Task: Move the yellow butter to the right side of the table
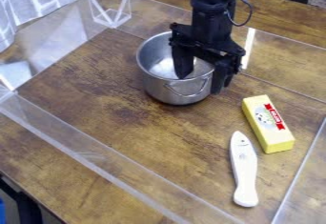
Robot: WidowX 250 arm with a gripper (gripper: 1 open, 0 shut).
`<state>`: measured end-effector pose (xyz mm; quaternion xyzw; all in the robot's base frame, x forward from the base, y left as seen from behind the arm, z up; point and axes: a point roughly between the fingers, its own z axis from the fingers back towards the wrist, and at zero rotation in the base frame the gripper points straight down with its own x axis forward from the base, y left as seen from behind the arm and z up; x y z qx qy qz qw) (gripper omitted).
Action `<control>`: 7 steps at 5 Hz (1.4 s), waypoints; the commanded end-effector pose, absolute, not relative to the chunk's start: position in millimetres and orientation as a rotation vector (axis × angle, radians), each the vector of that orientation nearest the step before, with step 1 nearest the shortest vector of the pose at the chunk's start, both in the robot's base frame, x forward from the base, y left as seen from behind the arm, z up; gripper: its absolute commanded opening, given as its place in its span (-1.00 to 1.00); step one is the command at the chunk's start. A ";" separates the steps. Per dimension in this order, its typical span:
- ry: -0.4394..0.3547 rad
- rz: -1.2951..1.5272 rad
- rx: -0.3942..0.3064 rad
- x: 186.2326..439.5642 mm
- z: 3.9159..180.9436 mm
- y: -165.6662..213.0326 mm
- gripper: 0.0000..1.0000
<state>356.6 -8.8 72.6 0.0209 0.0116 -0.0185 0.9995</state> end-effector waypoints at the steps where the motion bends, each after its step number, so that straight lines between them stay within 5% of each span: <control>1: -0.006 -0.004 0.045 358.2 82.0 2.6 1.00; 7: 0.081 0.076 0.015 350.1 68.5 17.4 1.00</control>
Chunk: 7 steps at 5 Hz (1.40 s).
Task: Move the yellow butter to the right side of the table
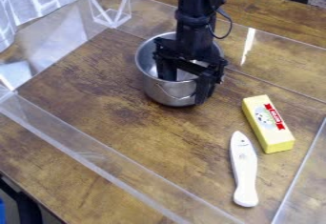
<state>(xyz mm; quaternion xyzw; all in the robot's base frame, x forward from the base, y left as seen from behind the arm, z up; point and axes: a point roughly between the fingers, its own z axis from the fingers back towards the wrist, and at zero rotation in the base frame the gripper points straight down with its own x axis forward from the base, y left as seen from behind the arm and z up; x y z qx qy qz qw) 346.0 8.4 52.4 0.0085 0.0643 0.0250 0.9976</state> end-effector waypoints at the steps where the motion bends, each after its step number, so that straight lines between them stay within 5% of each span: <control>1: 0.091 0.086 0.005 349.1 70.3 19.0 1.00; 2: 0.092 0.087 0.005 352.1 68.5 19.6 -1.00; 3: 0.089 0.087 -0.012 351.0 75.2 17.4 1.00; 7: 0.079 0.080 -0.041 364.9 69.3 17.5 1.00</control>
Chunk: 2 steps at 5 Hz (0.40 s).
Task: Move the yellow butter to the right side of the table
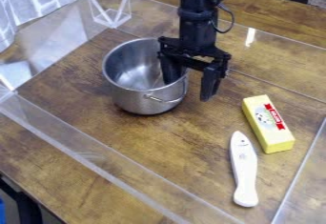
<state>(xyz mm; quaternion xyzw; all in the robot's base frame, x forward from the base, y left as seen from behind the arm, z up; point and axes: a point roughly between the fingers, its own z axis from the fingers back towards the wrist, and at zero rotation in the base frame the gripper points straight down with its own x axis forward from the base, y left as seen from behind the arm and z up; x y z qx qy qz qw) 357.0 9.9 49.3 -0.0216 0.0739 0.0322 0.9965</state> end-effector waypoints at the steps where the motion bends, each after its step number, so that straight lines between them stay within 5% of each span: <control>1: 0.078 0.081 -0.044 368.2 67.2 19.0 1.00; 2: 0.076 0.076 -0.048 370.6 67.5 17.9 1.00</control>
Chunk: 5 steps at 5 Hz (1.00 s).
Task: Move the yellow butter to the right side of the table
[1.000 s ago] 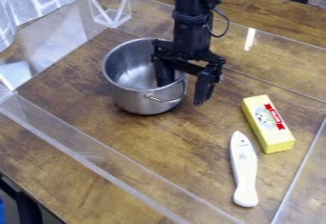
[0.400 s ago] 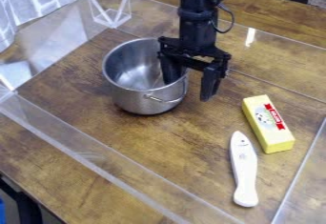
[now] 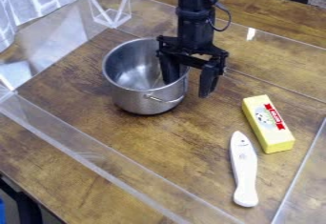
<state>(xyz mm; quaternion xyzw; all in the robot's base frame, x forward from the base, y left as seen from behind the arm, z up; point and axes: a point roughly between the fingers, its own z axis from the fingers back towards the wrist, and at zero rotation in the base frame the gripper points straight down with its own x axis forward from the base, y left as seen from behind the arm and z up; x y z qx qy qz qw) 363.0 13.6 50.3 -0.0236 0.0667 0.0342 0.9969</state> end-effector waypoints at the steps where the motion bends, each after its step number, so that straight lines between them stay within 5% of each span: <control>1: 0.076 0.075 -0.050 372.5 66.9 17.5 1.00; 5: 0.082 0.076 -0.054 380.3 60.6 21.2 1.00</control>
